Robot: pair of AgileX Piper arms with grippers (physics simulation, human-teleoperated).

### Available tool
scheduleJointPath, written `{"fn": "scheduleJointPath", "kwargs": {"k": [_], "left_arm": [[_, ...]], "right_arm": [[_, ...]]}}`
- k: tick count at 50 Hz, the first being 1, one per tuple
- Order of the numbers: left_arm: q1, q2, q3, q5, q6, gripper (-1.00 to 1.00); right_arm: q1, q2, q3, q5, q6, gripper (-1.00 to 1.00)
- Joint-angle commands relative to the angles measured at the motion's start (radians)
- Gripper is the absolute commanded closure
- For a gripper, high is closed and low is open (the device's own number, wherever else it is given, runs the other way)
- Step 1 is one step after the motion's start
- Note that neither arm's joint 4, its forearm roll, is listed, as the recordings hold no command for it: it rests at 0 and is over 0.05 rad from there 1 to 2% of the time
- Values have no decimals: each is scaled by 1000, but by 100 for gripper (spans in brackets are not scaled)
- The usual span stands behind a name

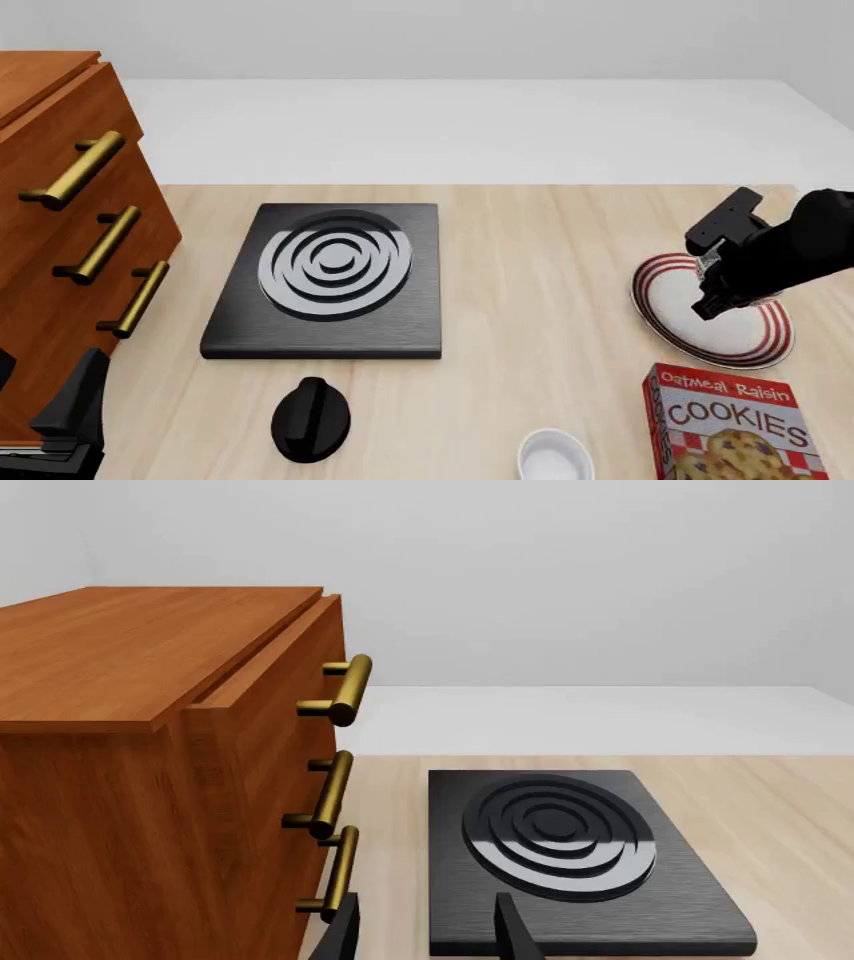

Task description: Pick the akita bowl on the ramekin and place it on the plate.

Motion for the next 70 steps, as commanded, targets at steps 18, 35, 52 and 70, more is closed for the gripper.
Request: {"fn": "scheduleJointPath", "kwargs": {"k": [18, 35, 52, 70], "left_arm": [[0, 0, 0, 0, 0, -100], [0, 0, 0, 0, 0, -100], [0, 0, 0, 0, 0, -100], [0, 0, 0, 0, 0, -100]], "right_arm": [[23, 98, -34, -43, 15, 100], [30, 143, -9, -82, 22, 100], [9, 193, 37, -150, -9, 100], [11, 188, 43, -149, 1, 100]]}}
